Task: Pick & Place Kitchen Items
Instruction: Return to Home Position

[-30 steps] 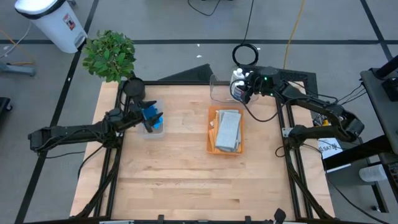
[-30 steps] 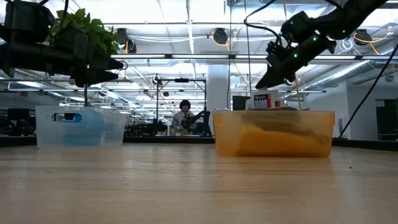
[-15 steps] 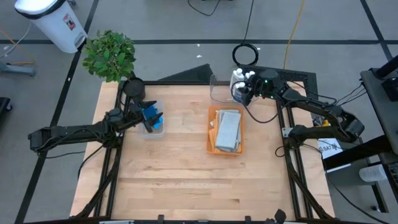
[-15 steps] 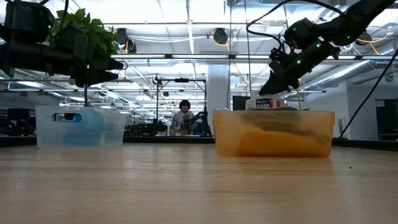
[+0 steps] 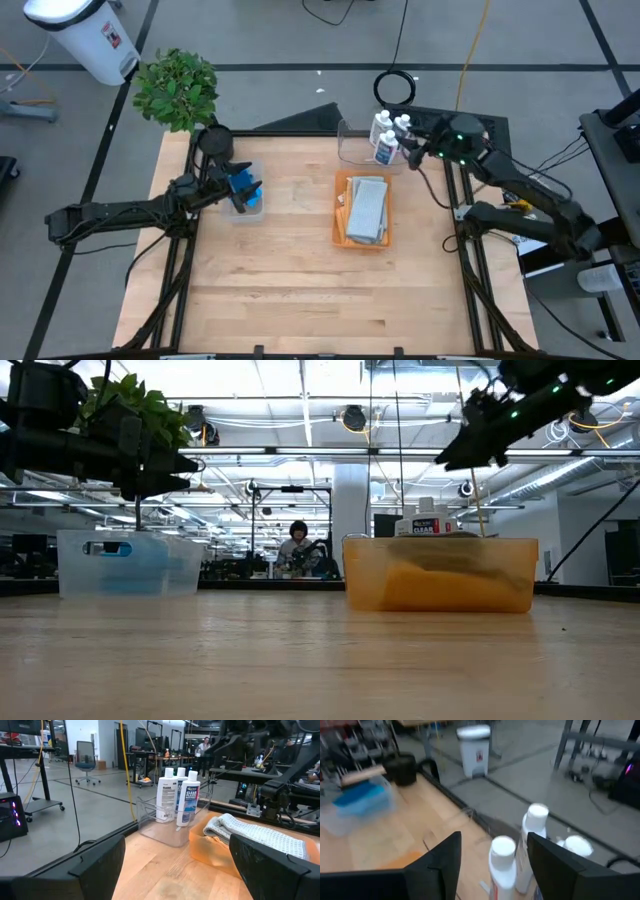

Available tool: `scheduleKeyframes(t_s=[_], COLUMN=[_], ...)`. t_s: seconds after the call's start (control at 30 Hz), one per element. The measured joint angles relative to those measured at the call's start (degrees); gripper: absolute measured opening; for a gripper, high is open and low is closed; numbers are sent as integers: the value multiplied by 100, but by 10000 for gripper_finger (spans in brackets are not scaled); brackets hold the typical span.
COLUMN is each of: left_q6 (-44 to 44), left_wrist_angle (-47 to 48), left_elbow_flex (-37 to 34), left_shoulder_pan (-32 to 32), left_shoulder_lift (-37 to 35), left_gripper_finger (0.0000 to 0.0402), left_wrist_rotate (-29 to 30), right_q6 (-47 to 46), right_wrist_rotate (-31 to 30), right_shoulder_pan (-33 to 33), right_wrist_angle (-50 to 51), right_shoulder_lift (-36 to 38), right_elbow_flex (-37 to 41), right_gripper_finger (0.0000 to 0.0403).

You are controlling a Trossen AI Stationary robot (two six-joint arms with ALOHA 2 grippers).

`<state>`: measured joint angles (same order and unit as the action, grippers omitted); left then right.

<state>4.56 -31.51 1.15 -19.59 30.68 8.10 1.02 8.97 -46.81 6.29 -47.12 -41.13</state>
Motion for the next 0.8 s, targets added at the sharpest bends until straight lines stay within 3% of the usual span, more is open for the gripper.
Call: scheduleKeyframes(t_s=[0.37, 0.53, 0.8], left_q6=[24, 76, 161], left_wrist_angle=[4, 108, 353], left_elbow_flex=[1, -21, -22], left_shoulder_pan=[0, 2, 11], left_shoulder_lift=[0, 0, 2], left_gripper_finger=[363, 363, 363], left_wrist_rotate=[-2, -28, -181], right_q6=[-46, -149, -272], right_wrist_rotate=[-34, -592, -619], right_shoulder_pan=[79, 76, 76], right_wrist_angle=[-1533, -1636, -1605], right_shoulder_lift=[1812, 2540, 3783], right_elbow_flex=[1900, 2494, 3253], right_gripper_finger=[194, 192, 193])
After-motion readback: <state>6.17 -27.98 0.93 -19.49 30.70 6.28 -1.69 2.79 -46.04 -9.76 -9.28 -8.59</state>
